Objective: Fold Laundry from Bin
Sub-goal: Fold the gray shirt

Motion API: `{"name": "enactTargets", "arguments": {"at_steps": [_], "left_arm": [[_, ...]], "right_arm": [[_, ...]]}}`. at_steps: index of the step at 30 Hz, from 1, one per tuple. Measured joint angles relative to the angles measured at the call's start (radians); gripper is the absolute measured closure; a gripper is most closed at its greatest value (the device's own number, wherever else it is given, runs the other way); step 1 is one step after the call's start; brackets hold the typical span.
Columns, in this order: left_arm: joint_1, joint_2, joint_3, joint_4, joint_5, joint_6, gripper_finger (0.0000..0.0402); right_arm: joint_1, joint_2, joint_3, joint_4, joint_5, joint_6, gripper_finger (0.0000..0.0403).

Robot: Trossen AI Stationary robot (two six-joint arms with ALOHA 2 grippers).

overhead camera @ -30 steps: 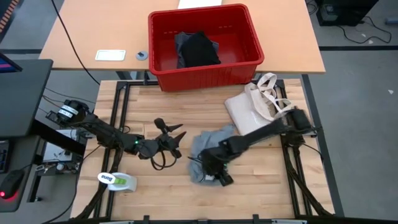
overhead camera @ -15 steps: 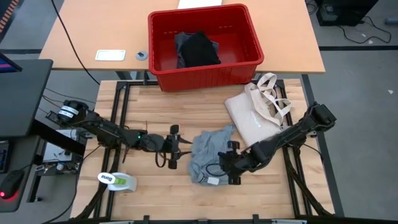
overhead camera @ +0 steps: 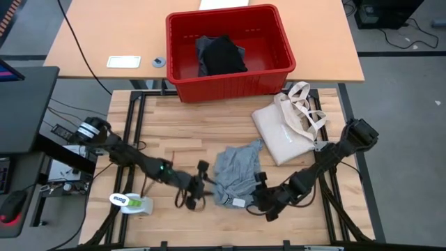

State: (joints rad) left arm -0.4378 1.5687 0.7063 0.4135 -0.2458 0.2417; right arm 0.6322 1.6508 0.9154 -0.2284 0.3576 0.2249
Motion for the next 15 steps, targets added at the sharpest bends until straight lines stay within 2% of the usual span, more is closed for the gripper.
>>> {"name": "enactTargets", "arguments": {"at_steps": [7,11,15], "left_arm": [[-0.107,0.149,0.290,-0.486,-0.190,0.070,0.0207],[-0.133,0.221,0.402,-0.578,-0.201,0.140,0.0173],[-0.151,0.273,0.444,-0.608,-0.203,0.264,0.0125]], "right_arm": [[0.014,0.000,0.000,-0.075,0.008,0.137,0.0255],[0.008,0.000,0.000,-0.087,-0.034,0.151,0.0224],[0.005,0.000,0.000,-0.091,-0.054,0.190,0.0174]]}}
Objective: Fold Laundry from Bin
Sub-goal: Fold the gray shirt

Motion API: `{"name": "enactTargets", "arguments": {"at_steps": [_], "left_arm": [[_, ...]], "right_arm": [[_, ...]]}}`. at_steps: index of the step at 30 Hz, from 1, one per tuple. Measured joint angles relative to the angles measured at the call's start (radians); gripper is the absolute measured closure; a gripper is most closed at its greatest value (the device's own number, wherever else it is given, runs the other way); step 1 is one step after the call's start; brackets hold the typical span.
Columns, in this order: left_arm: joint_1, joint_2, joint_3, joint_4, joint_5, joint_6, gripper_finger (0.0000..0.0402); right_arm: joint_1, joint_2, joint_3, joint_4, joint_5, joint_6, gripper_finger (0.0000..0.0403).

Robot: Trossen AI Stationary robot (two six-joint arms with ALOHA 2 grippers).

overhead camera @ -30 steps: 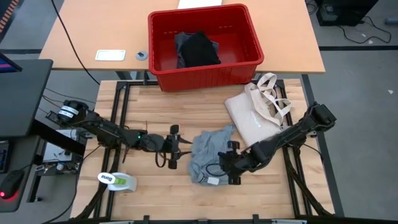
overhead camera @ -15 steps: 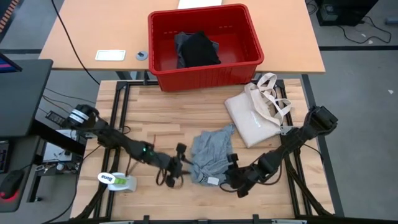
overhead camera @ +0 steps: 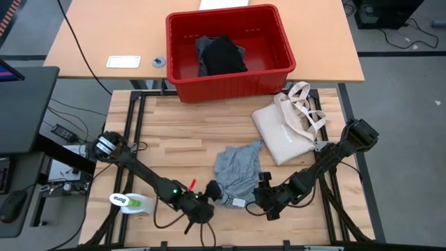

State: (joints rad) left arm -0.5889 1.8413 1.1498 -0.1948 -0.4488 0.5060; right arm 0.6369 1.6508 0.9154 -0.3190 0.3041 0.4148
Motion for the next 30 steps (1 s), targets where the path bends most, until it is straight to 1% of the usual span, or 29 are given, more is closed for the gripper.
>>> {"name": "enactTargets", "arguments": {"at_steps": [4,8,10,13,17,19,21,25,27,29,30], "left_arm": [[0.001,0.034,0.000,0.001,-0.014,0.110,0.0086],[0.018,0.068,0.000,0.046,-0.113,0.161,0.0067],[0.035,0.082,0.000,0.046,-0.118,0.163,0.0066],[0.060,0.105,0.000,0.037,-0.095,0.138,0.0068],[0.085,0.120,0.000,0.030,-0.076,0.086,0.0086],[0.093,0.120,0.000,0.027,-0.052,0.049,0.0107],[0.100,0.120,0.000,0.028,-0.022,0.012,0.0141],[0.100,0.122,0.000,0.020,0.021,-0.041,0.0243],[0.100,0.122,-0.001,0.019,0.050,-0.072,0.0304],[0.100,0.122,-0.001,0.007,0.054,-0.099,0.0364],[0.100,0.122,-0.001,-0.002,0.054,-0.111,0.0380]], "right_arm": [[0.004,0.000,0.000,0.001,-0.010,0.009,0.0127],[0.007,0.000,0.000,0.005,0.023,0.059,0.0103],[0.012,0.000,0.001,0.014,0.068,0.089,0.0102],[0.028,0.000,0.001,0.011,0.107,0.103,0.0111],[0.060,0.000,0.001,0.012,0.158,0.103,0.0133],[0.074,0.000,0.001,0.022,0.180,0.106,0.0144],[0.088,0.000,0.001,0.042,0.198,0.105,0.0154],[0.115,0.000,0.001,0.087,0.252,0.071,0.0170],[0.133,0.000,0.001,0.111,0.324,0.042,0.0177],[0.154,0.000,0.001,0.120,0.424,-0.010,0.0185],[0.166,0.000,0.001,0.120,0.475,-0.039,0.0189]]}}
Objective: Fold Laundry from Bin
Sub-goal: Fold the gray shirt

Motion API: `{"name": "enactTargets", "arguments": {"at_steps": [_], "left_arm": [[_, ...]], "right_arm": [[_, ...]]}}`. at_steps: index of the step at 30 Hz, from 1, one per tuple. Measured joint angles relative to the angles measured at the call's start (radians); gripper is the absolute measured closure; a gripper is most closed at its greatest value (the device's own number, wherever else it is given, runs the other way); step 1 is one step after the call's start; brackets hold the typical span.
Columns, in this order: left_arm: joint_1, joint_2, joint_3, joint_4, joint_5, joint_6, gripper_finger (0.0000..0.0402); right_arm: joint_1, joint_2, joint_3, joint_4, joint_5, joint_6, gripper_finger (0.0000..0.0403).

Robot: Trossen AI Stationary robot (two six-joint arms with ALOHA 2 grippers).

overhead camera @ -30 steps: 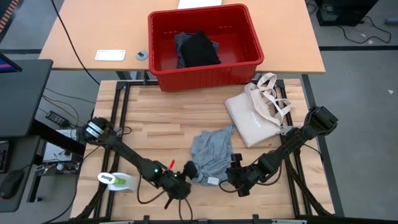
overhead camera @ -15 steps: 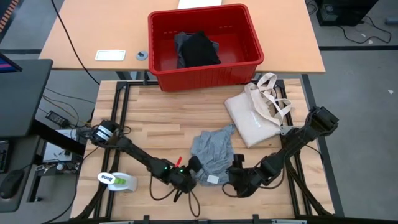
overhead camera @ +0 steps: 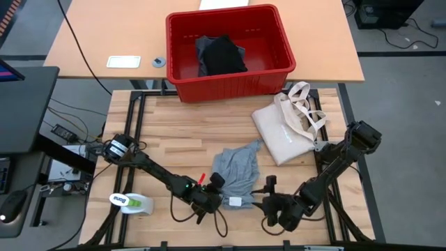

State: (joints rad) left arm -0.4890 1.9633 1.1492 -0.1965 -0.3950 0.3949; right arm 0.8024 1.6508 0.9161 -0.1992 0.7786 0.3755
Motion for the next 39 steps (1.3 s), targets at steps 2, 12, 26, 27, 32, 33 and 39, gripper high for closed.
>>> {"name": "enactTargets", "arguments": {"at_steps": [2,12,26,27,32,33,39], "left_arm": [[-0.002,-0.004,0.000,-0.018,0.000,-0.030,0.0385],[0.044,-0.051,-0.001,-0.084,0.134,-0.247,0.0389],[0.094,-0.055,-0.001,-0.100,0.180,-0.372,0.0383],[0.094,-0.055,-0.001,-0.101,0.181,-0.379,0.0383],[0.093,-0.055,-0.001,-0.103,0.182,-0.408,0.0382],[0.093,-0.055,-0.001,-0.103,0.182,-0.414,0.0382],[0.082,-0.055,-0.001,-0.097,0.182,-0.430,0.0382]], "right_arm": [[0.017,0.000,0.000,-0.001,0.058,-0.069,0.0198],[-0.005,-0.001,-0.112,0.181,-0.226,-0.227,0.0194],[-0.023,0.299,0.070,0.082,0.036,-0.567,0.0110],[-0.025,0.302,0.075,0.081,0.026,-0.579,0.0101],[-0.048,0.305,0.073,0.081,-0.018,-0.578,0.0056],[-0.053,0.305,0.073,0.081,-0.013,-0.577,0.0050],[-0.088,0.306,0.071,0.129,-0.058,-0.625,0.0052]]}}
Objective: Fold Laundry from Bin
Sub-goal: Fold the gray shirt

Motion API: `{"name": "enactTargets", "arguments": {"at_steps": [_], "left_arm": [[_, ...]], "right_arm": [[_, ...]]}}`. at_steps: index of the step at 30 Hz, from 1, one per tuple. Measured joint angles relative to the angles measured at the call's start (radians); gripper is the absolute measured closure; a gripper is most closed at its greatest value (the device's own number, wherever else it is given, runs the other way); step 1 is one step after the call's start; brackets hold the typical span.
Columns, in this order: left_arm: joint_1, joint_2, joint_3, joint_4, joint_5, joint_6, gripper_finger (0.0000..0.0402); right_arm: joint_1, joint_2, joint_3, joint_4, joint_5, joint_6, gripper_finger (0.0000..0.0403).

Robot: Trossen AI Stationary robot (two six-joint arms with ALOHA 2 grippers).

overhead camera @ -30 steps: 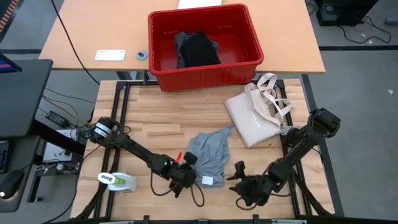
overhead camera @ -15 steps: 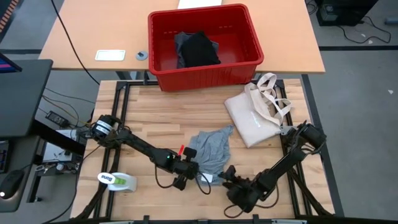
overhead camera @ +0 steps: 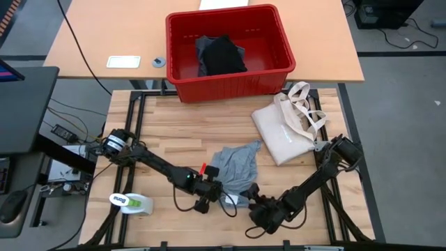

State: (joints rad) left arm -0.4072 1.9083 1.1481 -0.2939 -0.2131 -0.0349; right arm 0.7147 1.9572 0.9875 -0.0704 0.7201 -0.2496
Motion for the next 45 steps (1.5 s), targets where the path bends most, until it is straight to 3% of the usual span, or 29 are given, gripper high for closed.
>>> {"name": "enactTargets", "arguments": {"at_steps": [5,12,14,20,25,31,36,40,45], "left_arm": [[-0.018,0.000,0.000,0.059,0.003,0.004,0.0382],[-0.035,0.000,0.000,0.074,0.002,-0.001,0.0384],[-0.045,0.000,0.000,0.085,0.002,-0.013,0.0384],[-0.104,-0.073,0.015,0.121,0.008,0.008,0.0385],[-0.112,-0.188,0.099,0.126,0.033,-0.056,0.0385],[-0.168,-0.259,0.261,0.119,0.050,-0.047,0.0385],[-0.191,-0.245,0.409,0.017,0.048,-0.011,0.0385],[-0.153,-0.241,0.366,-0.002,0.044,-0.032,0.0385],[-0.069,-0.240,0.199,0.055,0.028,-0.094,0.0385]], "right_arm": [[-0.016,0.002,-0.001,0.026,-0.036,-0.005,0.0123],[-0.019,0.004,-0.002,0.053,-0.112,0.034,0.0334],[-0.006,-0.005,-0.003,0.051,-0.113,0.041,0.0369],[0.055,-0.113,0.052,0.004,-0.016,0.016,0.0352],[0.073,-0.247,0.141,-0.021,-0.015,-0.003,0.0359],[0.099,-0.383,0.253,-0.014,-0.115,0.082,0.0357],[0.120,-0.417,0.323,0.001,-0.058,0.109,0.0357],[0.090,-0.403,0.328,-0.029,0.019,0.200,0.0356],[-0.016,-0.395,0.320,-0.251,0.018,0.443,0.0356]]}}
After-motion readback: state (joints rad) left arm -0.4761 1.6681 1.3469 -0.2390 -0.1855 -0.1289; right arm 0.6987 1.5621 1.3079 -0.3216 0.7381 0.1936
